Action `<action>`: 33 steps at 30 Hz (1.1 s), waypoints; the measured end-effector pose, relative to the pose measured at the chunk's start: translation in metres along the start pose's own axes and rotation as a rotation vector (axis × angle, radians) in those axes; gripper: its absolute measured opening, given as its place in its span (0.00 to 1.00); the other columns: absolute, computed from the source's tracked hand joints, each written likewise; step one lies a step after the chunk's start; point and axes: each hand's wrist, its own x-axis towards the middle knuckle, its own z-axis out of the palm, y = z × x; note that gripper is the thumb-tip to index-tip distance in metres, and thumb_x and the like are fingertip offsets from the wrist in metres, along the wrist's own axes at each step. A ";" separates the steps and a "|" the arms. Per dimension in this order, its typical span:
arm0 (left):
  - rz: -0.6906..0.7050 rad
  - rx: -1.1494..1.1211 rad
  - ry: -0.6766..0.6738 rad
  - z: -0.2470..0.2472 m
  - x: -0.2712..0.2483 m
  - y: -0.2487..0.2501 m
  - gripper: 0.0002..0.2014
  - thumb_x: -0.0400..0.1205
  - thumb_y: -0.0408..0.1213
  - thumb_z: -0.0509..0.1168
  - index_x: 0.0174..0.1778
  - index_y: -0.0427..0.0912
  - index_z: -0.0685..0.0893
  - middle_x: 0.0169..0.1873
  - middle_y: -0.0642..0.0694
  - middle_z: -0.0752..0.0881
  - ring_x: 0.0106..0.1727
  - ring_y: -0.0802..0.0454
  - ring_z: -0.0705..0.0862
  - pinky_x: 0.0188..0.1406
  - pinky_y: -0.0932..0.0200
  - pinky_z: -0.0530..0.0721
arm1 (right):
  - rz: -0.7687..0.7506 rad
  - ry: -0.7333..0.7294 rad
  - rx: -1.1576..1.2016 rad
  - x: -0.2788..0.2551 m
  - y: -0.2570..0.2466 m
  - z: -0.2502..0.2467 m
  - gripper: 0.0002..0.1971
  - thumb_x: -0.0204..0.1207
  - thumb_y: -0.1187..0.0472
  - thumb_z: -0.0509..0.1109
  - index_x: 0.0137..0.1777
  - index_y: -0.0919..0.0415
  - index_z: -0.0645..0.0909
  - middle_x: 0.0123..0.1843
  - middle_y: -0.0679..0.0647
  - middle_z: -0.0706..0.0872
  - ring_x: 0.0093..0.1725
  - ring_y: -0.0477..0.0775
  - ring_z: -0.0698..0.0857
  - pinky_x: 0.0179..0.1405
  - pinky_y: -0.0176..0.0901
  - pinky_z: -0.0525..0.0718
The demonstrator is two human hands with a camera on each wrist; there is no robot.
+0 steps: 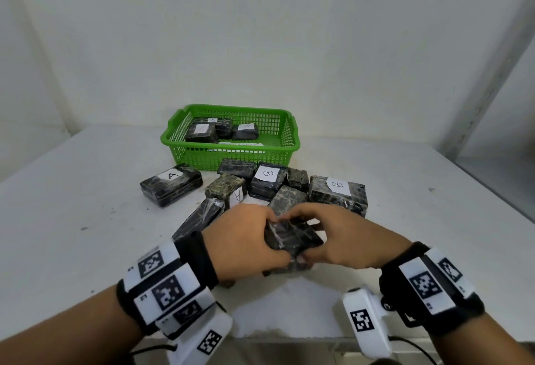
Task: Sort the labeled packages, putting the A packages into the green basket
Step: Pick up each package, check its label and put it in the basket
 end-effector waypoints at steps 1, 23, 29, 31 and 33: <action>-0.003 -0.043 0.025 -0.003 0.001 -0.001 0.18 0.69 0.57 0.74 0.48 0.52 0.85 0.36 0.55 0.87 0.35 0.64 0.83 0.30 0.68 0.79 | -0.005 0.037 0.047 0.002 0.003 -0.001 0.31 0.69 0.60 0.86 0.71 0.41 0.82 0.67 0.40 0.87 0.67 0.43 0.85 0.75 0.51 0.81; 0.008 -1.112 0.318 -0.091 0.063 -0.069 0.23 0.69 0.38 0.75 0.59 0.35 0.87 0.55 0.40 0.92 0.55 0.43 0.91 0.52 0.53 0.90 | -0.202 0.305 0.952 0.113 -0.026 -0.044 0.29 0.70 0.61 0.79 0.72 0.68 0.81 0.67 0.65 0.91 0.61 0.59 0.92 0.62 0.48 0.92; -0.018 -1.145 0.318 -0.093 0.082 -0.080 0.20 0.75 0.35 0.73 0.61 0.29 0.86 0.56 0.33 0.90 0.53 0.42 0.91 0.47 0.53 0.91 | -0.191 0.397 1.039 0.137 -0.024 -0.044 0.33 0.70 0.60 0.80 0.73 0.73 0.79 0.60 0.61 0.92 0.55 0.56 0.92 0.52 0.43 0.93; -0.028 -1.085 0.344 -0.089 0.086 -0.085 0.16 0.78 0.33 0.73 0.60 0.29 0.86 0.54 0.35 0.91 0.55 0.39 0.91 0.52 0.49 0.90 | -0.167 0.383 1.045 0.141 -0.023 -0.036 0.27 0.74 0.59 0.81 0.71 0.69 0.82 0.60 0.59 0.93 0.56 0.55 0.93 0.52 0.44 0.92; -0.012 -1.054 0.324 -0.087 0.089 -0.087 0.18 0.77 0.35 0.74 0.61 0.31 0.87 0.55 0.38 0.92 0.58 0.41 0.91 0.58 0.48 0.88 | -0.145 0.409 1.011 0.144 -0.022 -0.029 0.20 0.79 0.58 0.80 0.67 0.67 0.86 0.61 0.59 0.94 0.60 0.56 0.93 0.55 0.46 0.91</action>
